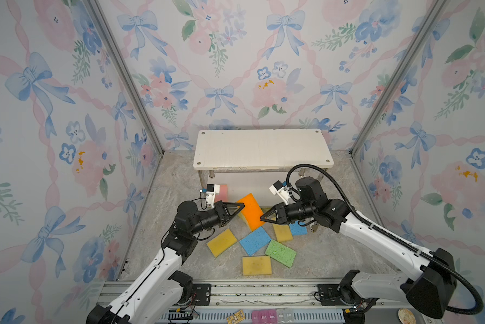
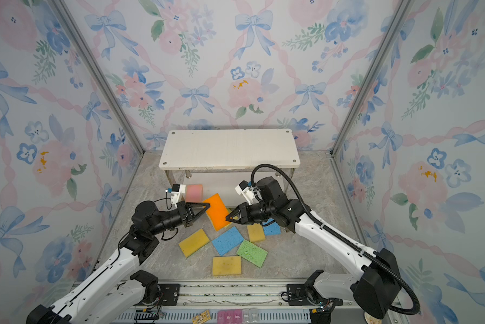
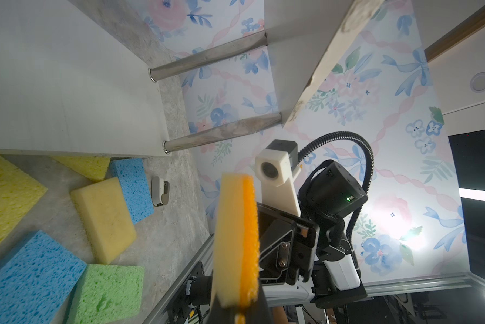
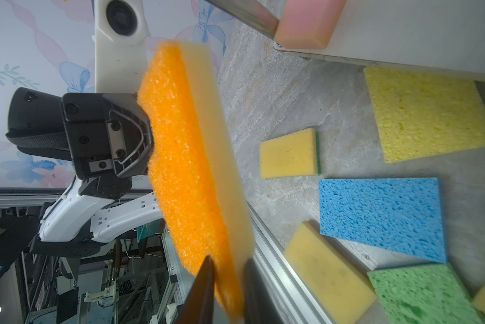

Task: Arrange cleaning sponges on a shelf
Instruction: Pick up the cleaning sponge.

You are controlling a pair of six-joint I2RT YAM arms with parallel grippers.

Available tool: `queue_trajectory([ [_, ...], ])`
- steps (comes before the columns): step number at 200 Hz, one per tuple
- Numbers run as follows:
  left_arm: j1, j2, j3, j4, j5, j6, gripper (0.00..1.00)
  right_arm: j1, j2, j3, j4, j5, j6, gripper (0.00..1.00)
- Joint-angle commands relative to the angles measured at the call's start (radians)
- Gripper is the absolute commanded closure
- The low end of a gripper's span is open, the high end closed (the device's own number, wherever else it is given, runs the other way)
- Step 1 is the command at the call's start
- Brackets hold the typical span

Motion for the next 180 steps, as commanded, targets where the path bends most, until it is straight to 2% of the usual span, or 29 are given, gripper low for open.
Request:
queue_trajectory([
  [1,0.008,0.004,-0.01,0.034,-0.001,-0.011,1.0,0.006,-0.008,0.001,0.008,0.007,-0.001,0.87],
  [17,0.009,0.009,-0.015,0.034,-0.004,-0.01,0.98,0.007,-0.008,-0.006,0.017,0.016,0.009,0.92],
  [41,0.024,0.012,-0.017,0.033,-0.004,0.005,0.51,0.006,-0.019,-0.03,0.057,0.044,0.052,0.94],
  [49,0.033,0.001,-0.01,0.017,-0.01,0.029,0.38,0.007,-0.025,-0.035,0.052,0.079,0.068,0.94],
  [68,0.057,-0.062,0.071,-0.227,-0.124,0.192,0.15,0.007,-0.035,-0.052,0.041,0.183,0.121,0.93],
  [87,0.063,-0.121,0.165,-0.499,-0.312,0.352,0.03,0.021,-0.036,-0.06,0.045,0.311,0.183,0.93],
  [101,0.069,-0.166,0.198,-0.624,-0.433,0.397,0.02,0.045,-0.024,-0.057,0.069,0.414,0.227,0.91],
  [120,0.082,-0.223,0.206,-0.731,-0.539,0.407,0.02,0.07,0.028,-0.029,0.088,0.514,0.284,0.91],
  [149,0.086,-0.288,0.206,-0.811,-0.575,0.412,0.02,0.107,0.131,0.013,0.196,0.592,0.34,0.9],
  [180,0.087,-0.322,0.262,-0.939,-0.641,0.435,0.02,0.146,0.254,0.064,0.307,0.614,0.373,0.89],
])
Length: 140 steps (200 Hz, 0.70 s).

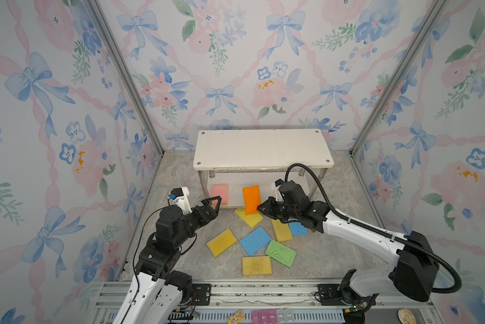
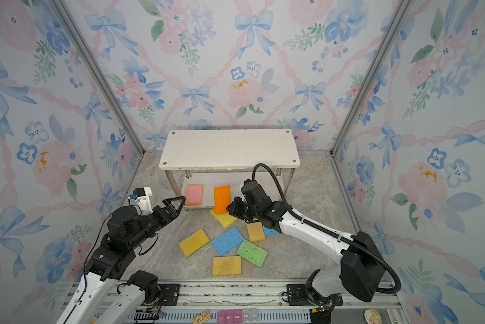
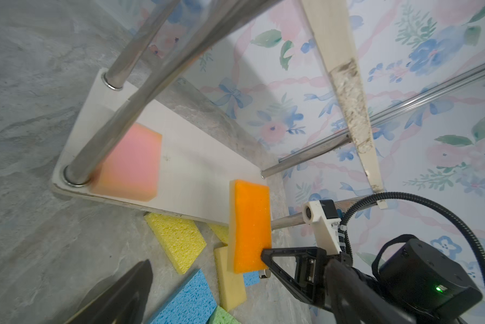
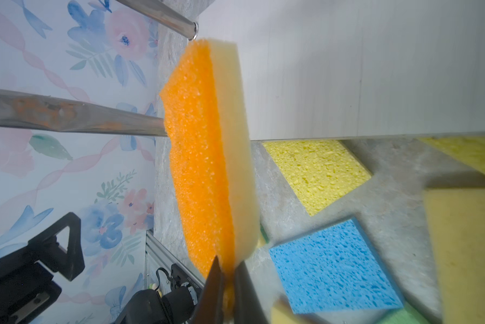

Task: Arrange cleaning sponges on a shelf
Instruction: Pick up the cleaning sponge, then place the cleaning sponge at the shelf.

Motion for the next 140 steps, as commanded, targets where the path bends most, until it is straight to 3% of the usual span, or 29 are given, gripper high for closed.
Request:
queue_trajectory([
  [1,0.005,-0.034,0.039,-0.152,-0.089,0.05,0.02,0.035,0.074,0.06,0.125,0.069,0.054,0.89],
  [73,0.005,-0.102,0.058,-0.249,-0.09,0.078,0.02,0.053,0.276,0.137,0.249,0.117,0.139,0.89],
  [140,0.004,-0.1,0.079,-0.281,-0.075,0.129,0.02,0.039,0.362,0.177,0.261,0.138,0.145,0.89],
])
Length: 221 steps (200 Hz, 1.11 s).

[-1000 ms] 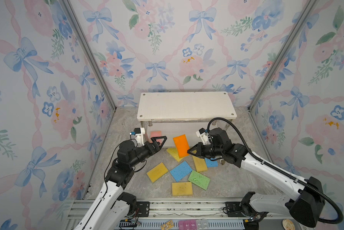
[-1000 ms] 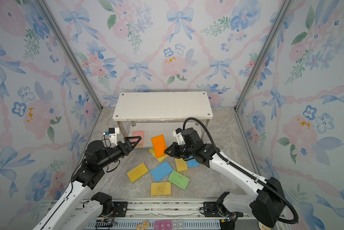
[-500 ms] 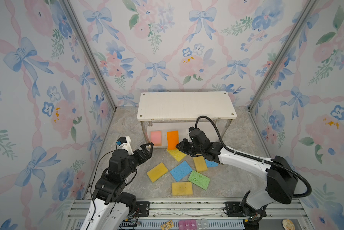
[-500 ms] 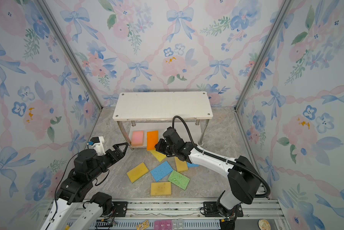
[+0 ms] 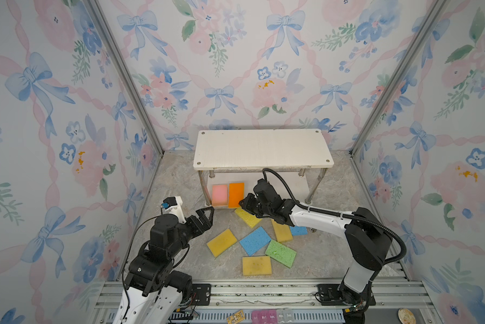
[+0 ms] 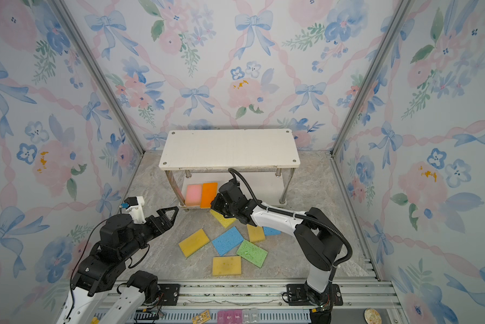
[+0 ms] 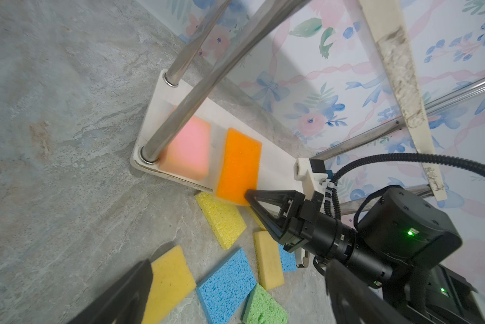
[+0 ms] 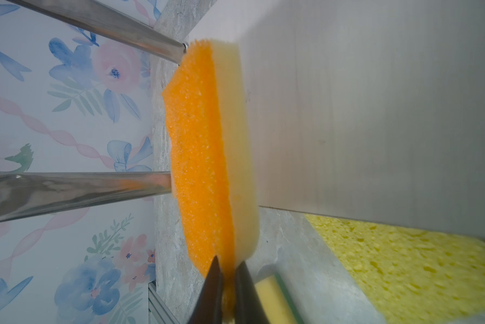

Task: Arrange cleaning sponges on a shelf
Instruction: Place the cleaning sponge at the shelf.

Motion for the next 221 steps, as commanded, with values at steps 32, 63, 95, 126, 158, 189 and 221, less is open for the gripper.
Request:
queue_trajectory([
  [32,0.004,-0.001,0.046,-0.048,-0.003,0.077,0.02,-0.021,0.061,0.052,0.036,0.018,0.017,0.89],
  [63,0.006,0.015,0.065,-0.069,-0.014,0.109,0.02,-0.031,0.088,0.058,0.046,0.024,0.015,0.89],
  [95,0.005,0.021,0.069,-0.073,-0.027,0.117,0.02,-0.04,0.111,0.066,0.048,0.024,0.014,0.89],
  [126,0.005,0.03,0.059,-0.073,-0.029,0.12,0.02,-0.052,0.113,0.054,0.04,0.011,0.011,0.89],
  [158,0.005,0.046,0.057,-0.071,-0.036,0.124,0.02,-0.06,0.098,0.023,0.049,0.001,0.012,0.89],
  [189,0.005,0.061,0.056,-0.069,-0.041,0.127,0.02,-0.072,0.112,0.03,0.028,-0.033,-0.003,0.89],
  [221,0.006,0.071,0.057,-0.069,-0.047,0.13,0.02,-0.073,0.127,0.039,-0.004,-0.044,-0.019,0.89],
])
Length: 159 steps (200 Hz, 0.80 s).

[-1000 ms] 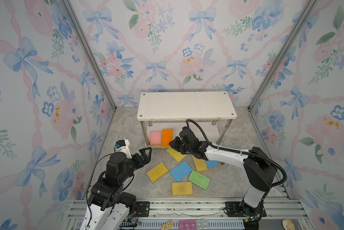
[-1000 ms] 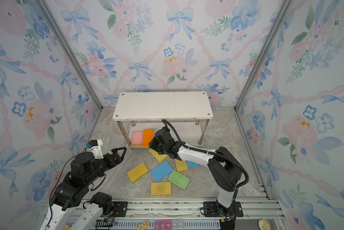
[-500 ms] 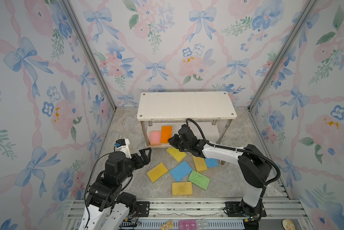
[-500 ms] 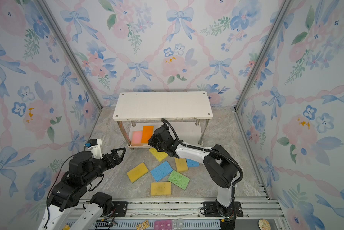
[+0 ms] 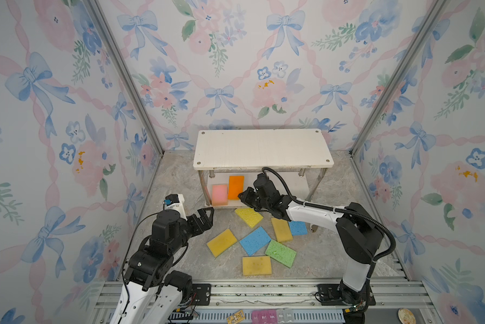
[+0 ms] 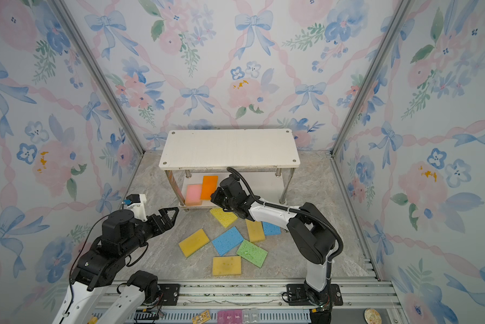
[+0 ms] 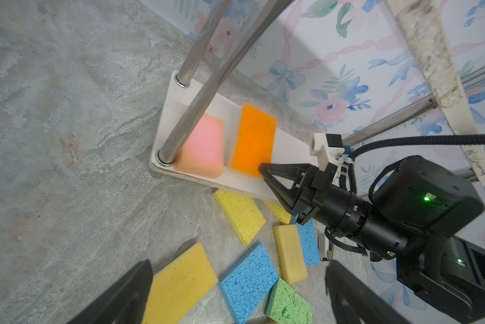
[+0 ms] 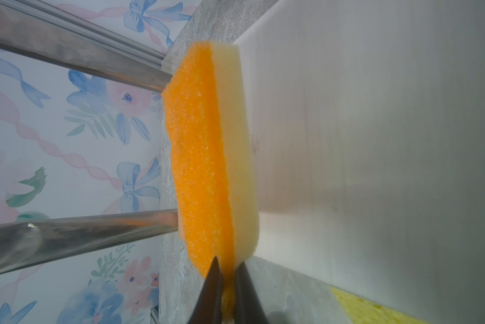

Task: Arrange cleaning sponges on a shelf
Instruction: Place the cleaning sponge at the shelf.

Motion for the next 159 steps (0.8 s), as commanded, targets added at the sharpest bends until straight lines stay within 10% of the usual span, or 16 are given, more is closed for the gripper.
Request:
queue_trajectory([
  [1,0.005,0.006,0.006,-0.011,-0.016,0.03,0.02,-0.026,0.053,-0.01,-0.082,-0.031,0.008,0.89],
  [159,0.006,0.02,-0.003,-0.009,-0.029,0.035,0.02,-0.043,0.105,0.034,-0.12,-0.103,-0.029,0.8],
])
